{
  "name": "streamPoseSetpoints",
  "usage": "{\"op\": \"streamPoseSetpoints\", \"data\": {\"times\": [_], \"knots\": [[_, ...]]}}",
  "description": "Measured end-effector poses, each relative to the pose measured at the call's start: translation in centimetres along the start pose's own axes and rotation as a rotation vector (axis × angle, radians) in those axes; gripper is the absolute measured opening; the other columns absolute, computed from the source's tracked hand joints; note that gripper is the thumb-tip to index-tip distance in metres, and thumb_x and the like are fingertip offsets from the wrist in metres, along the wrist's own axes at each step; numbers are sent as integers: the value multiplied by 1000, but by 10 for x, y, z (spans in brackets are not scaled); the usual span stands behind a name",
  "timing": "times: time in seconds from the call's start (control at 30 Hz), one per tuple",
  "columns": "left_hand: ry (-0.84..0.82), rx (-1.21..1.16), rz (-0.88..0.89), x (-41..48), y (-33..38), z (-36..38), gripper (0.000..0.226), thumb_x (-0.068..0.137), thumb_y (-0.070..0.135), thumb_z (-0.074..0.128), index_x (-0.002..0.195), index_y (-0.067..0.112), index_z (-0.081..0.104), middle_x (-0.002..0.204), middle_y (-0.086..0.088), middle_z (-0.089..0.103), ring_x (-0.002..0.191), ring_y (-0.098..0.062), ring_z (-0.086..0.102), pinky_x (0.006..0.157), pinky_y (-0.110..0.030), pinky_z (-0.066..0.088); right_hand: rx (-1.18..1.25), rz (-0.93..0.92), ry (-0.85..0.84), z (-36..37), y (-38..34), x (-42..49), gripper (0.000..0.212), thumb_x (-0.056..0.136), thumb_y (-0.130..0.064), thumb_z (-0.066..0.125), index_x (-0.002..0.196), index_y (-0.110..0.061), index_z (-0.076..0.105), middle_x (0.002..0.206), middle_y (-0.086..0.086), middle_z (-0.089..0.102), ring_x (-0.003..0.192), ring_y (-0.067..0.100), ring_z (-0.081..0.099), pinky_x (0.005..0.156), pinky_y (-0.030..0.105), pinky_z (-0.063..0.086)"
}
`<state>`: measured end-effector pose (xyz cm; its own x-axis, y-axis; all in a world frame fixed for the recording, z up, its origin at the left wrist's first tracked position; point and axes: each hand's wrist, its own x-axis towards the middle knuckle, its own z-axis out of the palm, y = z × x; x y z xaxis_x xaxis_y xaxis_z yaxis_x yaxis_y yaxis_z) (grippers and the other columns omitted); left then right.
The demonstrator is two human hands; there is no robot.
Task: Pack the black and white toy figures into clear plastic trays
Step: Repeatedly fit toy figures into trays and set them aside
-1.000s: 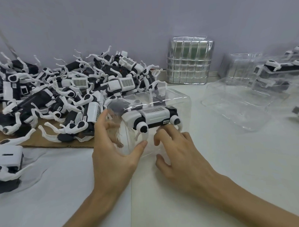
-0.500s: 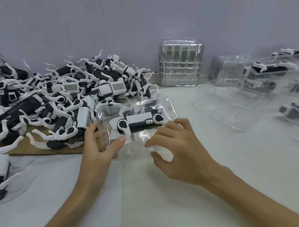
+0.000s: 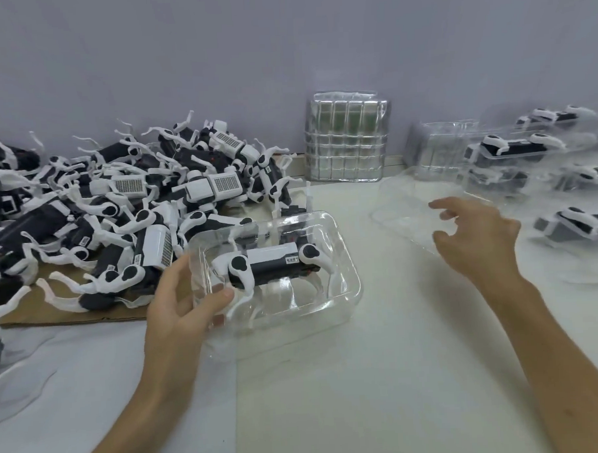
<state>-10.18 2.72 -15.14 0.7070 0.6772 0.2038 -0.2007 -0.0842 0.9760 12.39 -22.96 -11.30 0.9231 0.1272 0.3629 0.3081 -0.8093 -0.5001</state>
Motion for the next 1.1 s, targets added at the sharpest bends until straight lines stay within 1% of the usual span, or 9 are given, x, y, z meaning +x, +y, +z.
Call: {"op": "streamPoseSetpoints", "data": {"times": [0.17, 0.3, 0.37, 0.43, 0.63, 0.77, 0.87, 0.97, 1.1], "knots": [[75, -92, 236, -1, 9, -5, 66, 68, 7, 62, 130, 28, 59, 114, 12, 66, 95, -19, 66, 71, -33, 60, 190, -143, 138, 0, 0, 2, 42, 77, 2, 64, 95, -36, 69, 96, -6, 70, 89, 18, 62, 101, 51, 42], [40, -244, 202, 0, 11, -5, 63, 66, 1, 49, 125, 22, 61, 112, 14, 66, 92, -17, 63, 78, -37, 59, 294, -232, 28, 16, -12, -3, 47, 78, 5, 68, 119, -19, 69, 142, 6, 52, 134, 22, 45, 113, 22, 28], [-6, -276, 117, -1, 9, -3, 65, 65, 5, 50, 126, 22, 60, 117, 8, 67, 100, -24, 63, 86, -52, 55, 338, -304, 62, 19, -20, -9, 44, 80, 5, 68, 119, -16, 68, 140, 5, 53, 132, 17, 47, 106, 9, 27], [-83, -276, 12, -1, 6, -2, 66, 64, 8, 55, 129, 21, 58, 129, 0, 64, 110, -31, 64, 86, -59, 55, 483, -400, 110, 16, -34, -19, 34, 84, 7, 65, 110, -14, 71, 123, 2, 62, 117, 12, 58, 97, 16, 44], [-259, -15, -200, -12, -6, 9, 43, 75, 59, 58, 111, 37, 67, 130, 5, 60, 112, -16, 66, 90, -48, 54, 740, -554, -106, -14, -75, -53, 18, 92, -2, 62, 102, -14, 70, 104, -1, 69, 97, 18, 67, 82, 33, 53], [-204, 207, -108, 7, -3, 13, 23, 94, 39, 51, 89, 27, 70, 120, 5, 60, 119, -11, 56, 90, -34, 41, 526, -818, -450, -38, -90, -95, 31, 93, -27, 66, 124, -29, 65, 128, -16, 60, 121, 6, 56, 96, 26, 45], [-297, 75, -133, 4, 0, 12, 29, 96, 30, 54, 78, 18, 73, 98, -1, 72, 94, -28, 69, 74, -32, 52, 103, -973, -567, -27, -96, -125, 60, 92, -34, 61, 145, -45, 35, 156, -20, 29, 138, 8, 35, 108, 31, 26], [-352, 4, -161, -10, 5, 11, 24, 83, 34, 61, 83, 14, 74, 98, -8, 73, 86, -27, 73, 70, -40, 53, -20, -898, -559, -27, -83, -123, 72, 90, -6, 57, 145, -47, 35, 147, -21, 35, 130, 9, 39, 104, 33, 32], [-322, -29, -210, -4, 4, 10, 28, 77, 35, 58, 85, 13, 74, 108, -4, 73, 95, -28, 73, 74, -43, 51, -60, -704, -440, -33, -51, -110, 67, 87, -4, 52, 138, -47, 46, 129, -26, 43, 116, -7, 36, 98, 17, 24]]}}
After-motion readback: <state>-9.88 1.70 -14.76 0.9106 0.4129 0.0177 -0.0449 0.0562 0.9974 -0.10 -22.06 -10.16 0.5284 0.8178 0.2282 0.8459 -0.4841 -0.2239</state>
